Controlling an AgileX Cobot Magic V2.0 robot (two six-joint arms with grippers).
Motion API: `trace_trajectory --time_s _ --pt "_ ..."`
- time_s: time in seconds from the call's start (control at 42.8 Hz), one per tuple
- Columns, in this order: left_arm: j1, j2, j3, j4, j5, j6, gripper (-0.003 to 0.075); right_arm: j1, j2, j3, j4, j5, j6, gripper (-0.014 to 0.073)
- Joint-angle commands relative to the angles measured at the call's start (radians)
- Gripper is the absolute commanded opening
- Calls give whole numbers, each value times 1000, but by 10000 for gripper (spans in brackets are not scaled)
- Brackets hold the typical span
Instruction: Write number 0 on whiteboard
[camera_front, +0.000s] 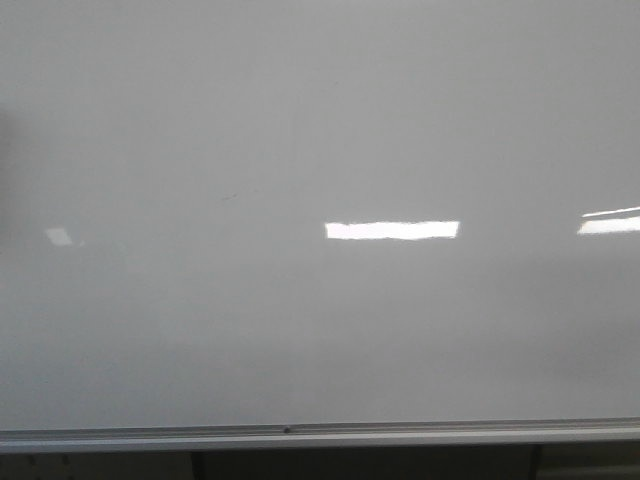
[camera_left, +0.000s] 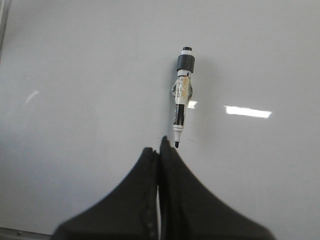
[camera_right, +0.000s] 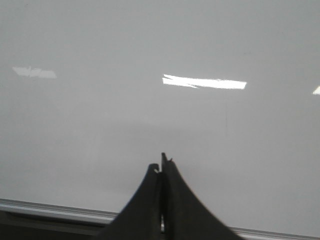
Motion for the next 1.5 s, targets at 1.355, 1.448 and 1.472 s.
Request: trace_trajectory --time_s 1.355,1.448,1.472 --pt "0 -18 22 47 -147 -5 -20 2 -14 -7 -7 -155 -3 -69" --pt "0 -18 22 47 -240 -5 -20 2 -14 -43 -7 -150 -3 -69" --pt "0 -18 22 47 -274 -5 -20 2 -14 -56 -7 -149 -3 -69"
